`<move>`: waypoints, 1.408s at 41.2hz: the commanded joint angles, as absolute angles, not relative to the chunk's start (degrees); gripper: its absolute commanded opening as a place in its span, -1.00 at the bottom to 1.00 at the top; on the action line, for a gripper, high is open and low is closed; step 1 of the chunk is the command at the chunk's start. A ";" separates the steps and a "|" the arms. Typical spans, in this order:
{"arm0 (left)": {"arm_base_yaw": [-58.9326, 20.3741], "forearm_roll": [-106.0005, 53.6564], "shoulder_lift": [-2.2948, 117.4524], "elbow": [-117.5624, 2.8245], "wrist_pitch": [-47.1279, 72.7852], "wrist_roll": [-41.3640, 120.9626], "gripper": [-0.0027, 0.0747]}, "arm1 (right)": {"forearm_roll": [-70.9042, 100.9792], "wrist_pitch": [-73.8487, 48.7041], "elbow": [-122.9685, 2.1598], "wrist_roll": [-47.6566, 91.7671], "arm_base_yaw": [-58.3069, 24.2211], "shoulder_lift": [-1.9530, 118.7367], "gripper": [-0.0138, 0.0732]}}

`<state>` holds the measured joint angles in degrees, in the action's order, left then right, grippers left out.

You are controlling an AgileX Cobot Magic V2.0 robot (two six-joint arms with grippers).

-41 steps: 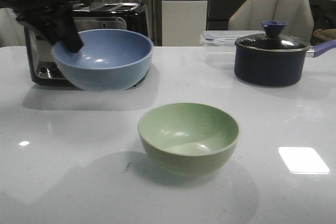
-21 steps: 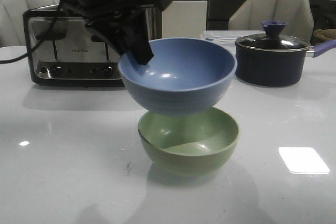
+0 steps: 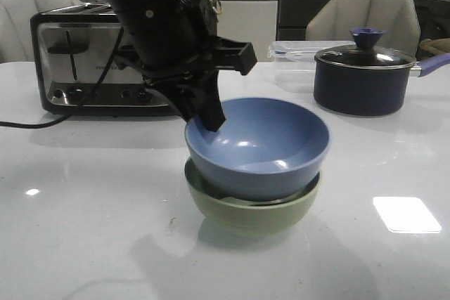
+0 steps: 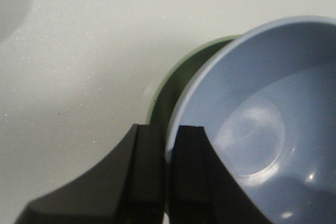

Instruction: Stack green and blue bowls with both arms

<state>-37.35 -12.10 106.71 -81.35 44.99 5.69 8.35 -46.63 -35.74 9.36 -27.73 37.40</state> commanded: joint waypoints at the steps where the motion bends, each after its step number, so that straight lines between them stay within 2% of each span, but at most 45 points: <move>1: -37.75 -13.11 104.83 -83.20 42.33 5.76 -0.69 | 8.28 -43.13 -37.13 9.24 -27.75 37.36 0.47; 16: -37.75 -11.38 105.35 -83.20 42.62 5.76 -0.69 | 8.28 -43.13 -37.13 9.24 -27.75 37.36 0.47; 20: -37.75 -11.38 105.49 -83.20 42.62 5.76 -0.61 | 8.28 -43.13 -37.13 9.24 -27.75 37.36 0.47; 23: -37.75 -11.38 105.76 -83.20 42.62 5.76 -0.47 | 8.28 -43.13 -37.13 9.24 -27.75 37.36 0.47; 30: -37.75 -12.56 106.05 -83.20 43.16 5.76 0.06 | 8.28 -43.13 -37.13 9.24 -27.75 37.36 0.47; 33: -37.75 -12.71 105.93 -83.46 43.29 5.76 0.18 | 8.28 -43.13 -37.13 9.24 -27.75 37.36 0.47; 44: -37.75 -9.78 103.06 -85.86 46.64 5.76 0.19 | 8.28 -43.13 -37.13 9.24 -27.75 37.36 0.47; 58: -37.97 -8.29 90.13 -81.04 46.76 5.76 0.11 | 8.28 -43.13 -37.13 9.24 -27.75 37.36 0.47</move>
